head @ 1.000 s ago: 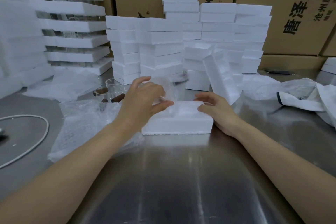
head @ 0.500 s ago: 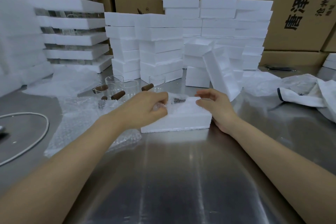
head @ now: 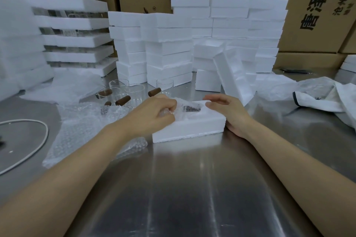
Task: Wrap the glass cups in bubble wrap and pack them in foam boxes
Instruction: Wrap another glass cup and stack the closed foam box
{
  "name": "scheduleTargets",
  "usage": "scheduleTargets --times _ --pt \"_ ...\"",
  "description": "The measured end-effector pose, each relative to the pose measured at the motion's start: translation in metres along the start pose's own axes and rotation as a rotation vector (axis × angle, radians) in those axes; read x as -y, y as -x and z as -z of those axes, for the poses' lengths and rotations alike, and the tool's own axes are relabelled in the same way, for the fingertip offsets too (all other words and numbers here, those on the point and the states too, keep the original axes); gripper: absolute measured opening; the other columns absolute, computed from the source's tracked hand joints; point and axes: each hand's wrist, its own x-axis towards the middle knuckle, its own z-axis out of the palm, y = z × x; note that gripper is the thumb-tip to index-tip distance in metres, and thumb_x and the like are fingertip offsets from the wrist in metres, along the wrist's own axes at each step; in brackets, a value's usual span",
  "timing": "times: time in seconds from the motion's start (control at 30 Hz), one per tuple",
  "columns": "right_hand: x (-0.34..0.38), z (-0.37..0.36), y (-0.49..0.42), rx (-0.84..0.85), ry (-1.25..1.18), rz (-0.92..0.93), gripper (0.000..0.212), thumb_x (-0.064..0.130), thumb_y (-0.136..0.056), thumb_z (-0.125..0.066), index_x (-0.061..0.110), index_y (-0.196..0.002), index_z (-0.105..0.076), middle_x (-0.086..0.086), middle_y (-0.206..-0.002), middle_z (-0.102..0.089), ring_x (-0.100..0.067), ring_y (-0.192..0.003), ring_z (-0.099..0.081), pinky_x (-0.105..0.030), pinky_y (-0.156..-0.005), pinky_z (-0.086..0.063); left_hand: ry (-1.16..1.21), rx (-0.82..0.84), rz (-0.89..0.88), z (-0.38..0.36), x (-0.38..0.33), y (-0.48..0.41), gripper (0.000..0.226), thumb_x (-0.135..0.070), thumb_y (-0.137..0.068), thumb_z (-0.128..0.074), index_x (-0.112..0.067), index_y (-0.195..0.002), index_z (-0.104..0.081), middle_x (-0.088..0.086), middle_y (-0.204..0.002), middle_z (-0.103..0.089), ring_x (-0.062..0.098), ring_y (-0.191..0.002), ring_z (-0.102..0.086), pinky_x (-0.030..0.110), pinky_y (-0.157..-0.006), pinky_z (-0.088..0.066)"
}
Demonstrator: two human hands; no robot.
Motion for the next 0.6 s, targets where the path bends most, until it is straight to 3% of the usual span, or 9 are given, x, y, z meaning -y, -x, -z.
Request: scheduleTargets --times 0.1,0.23,0.27,0.33,0.4,0.43,0.5,0.6 --pt "0.003 0.003 -0.001 0.141 0.168 -0.045 0.018 0.030 -0.086 -0.069 0.033 -0.103 -0.072 0.019 -0.105 -0.071 0.008 -0.097 -0.062 -0.014 -0.082 -0.042 -0.042 -0.028 -0.023 -0.004 0.001 0.001 0.020 -0.034 -0.081 -0.043 -0.017 -0.071 -0.043 0.003 -0.075 -0.048 0.014 -0.079 -0.043 0.028 -0.070 -0.036" --pt "0.002 0.004 0.000 0.226 0.210 -0.006 0.022 0.026 -0.089 -0.064 0.041 -0.103 -0.072 0.025 -0.115 -0.064 -0.005 -0.119 -0.054 -0.026 -0.102 -0.037 0.048 -0.051 0.008 -0.012 0.006 0.000 0.023 -0.035 -0.095 -0.053 -0.036 -0.075 -0.042 -0.006 -0.102 -0.053 0.008 -0.108 -0.040 0.013 -0.092 -0.031" --pt "0.002 0.003 0.000 0.211 0.229 0.023 0.024 0.023 -0.089 -0.062 0.041 -0.102 -0.072 0.029 -0.115 -0.062 -0.002 -0.119 -0.051 -0.024 -0.101 -0.036 0.152 -0.098 0.084 -0.015 0.005 -0.003 0.023 -0.029 -0.097 -0.052 -0.036 -0.075 -0.045 -0.010 -0.106 -0.051 0.006 -0.113 -0.038 0.009 -0.092 -0.028" --pt "0.001 0.002 0.000 0.143 0.300 0.071 0.033 0.013 -0.088 -0.058 0.042 -0.097 -0.070 0.024 -0.115 -0.058 -0.001 -0.113 -0.049 -0.020 -0.093 -0.034 0.493 -0.292 0.318 -0.019 0.004 -0.012 0.025 -0.019 -0.099 -0.046 -0.031 -0.078 -0.054 -0.013 -0.105 -0.050 0.006 -0.117 -0.041 0.015 -0.093 -0.032" --pt "-0.002 0.000 -0.001 0.058 0.421 0.114 0.040 0.004 -0.086 -0.051 0.042 -0.089 -0.065 0.014 -0.108 -0.054 -0.001 -0.095 -0.048 -0.017 -0.081 -0.034 0.754 -0.447 0.383 -0.021 0.007 -0.012 0.026 -0.020 -0.103 -0.037 -0.026 -0.087 -0.057 -0.007 -0.107 -0.053 0.013 -0.111 -0.050 0.023 -0.090 -0.041" --pt "-0.002 0.000 -0.002 0.029 0.469 0.135 0.040 0.003 -0.086 -0.049 0.042 -0.087 -0.062 0.014 -0.102 -0.052 -0.001 -0.089 -0.046 -0.016 -0.076 -0.033 0.809 -0.510 0.379 -0.020 0.007 -0.010 0.026 -0.021 -0.103 -0.035 -0.023 -0.090 -0.057 -0.006 -0.105 -0.055 0.012 -0.105 -0.053 0.021 -0.086 -0.044" --pt "-0.003 -0.002 -0.003 -0.019 0.522 0.160 0.038 0.005 -0.088 -0.047 0.040 -0.086 -0.061 0.019 -0.094 -0.048 -0.001 -0.084 -0.046 -0.012 -0.072 -0.032 0.659 -0.644 0.351 -0.017 0.010 -0.004 0.024 -0.014 -0.101 -0.038 -0.024 -0.090 -0.056 -0.009 -0.102 -0.057 0.001 -0.097 -0.053 0.010 -0.080 -0.040" --pt "-0.004 -0.002 -0.004 -0.102 0.580 0.185 0.030 0.007 -0.090 -0.046 0.033 -0.093 -0.062 0.018 -0.094 -0.047 -0.002 -0.082 -0.047 -0.003 -0.068 -0.032 0.102 -0.778 0.359 -0.011 0.017 0.000 0.031 0.003 -0.086 -0.045 -0.025 -0.094 -0.055 -0.011 -0.108 -0.050 0.006 -0.108 -0.043 0.014 -0.088 -0.031"
